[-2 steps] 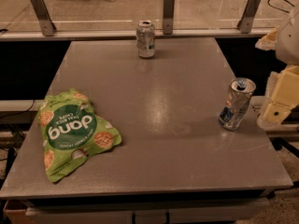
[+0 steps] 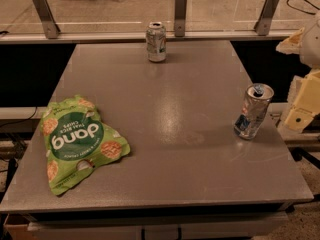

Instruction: Move redbull can near 7up can

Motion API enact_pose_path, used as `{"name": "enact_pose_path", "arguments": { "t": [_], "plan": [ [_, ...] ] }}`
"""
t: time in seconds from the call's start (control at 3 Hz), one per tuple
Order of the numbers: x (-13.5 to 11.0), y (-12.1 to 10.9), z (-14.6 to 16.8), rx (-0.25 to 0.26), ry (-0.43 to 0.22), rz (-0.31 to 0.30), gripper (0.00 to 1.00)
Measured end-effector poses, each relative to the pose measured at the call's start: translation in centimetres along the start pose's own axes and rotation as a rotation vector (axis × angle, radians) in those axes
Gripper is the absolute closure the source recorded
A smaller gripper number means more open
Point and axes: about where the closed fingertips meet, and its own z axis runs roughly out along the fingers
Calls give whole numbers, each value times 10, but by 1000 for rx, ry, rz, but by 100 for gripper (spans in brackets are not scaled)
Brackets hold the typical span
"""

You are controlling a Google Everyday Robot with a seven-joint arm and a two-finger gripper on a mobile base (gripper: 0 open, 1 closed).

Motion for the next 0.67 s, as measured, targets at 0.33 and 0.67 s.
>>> {"name": "enact_pose_path", "arguments": {
  "t": [0.33,0.67],
  "plan": [
    [26,-15,20,-17,-93,93,0],
    [35,-25,44,-57,-236,181,0]
  ]
}}
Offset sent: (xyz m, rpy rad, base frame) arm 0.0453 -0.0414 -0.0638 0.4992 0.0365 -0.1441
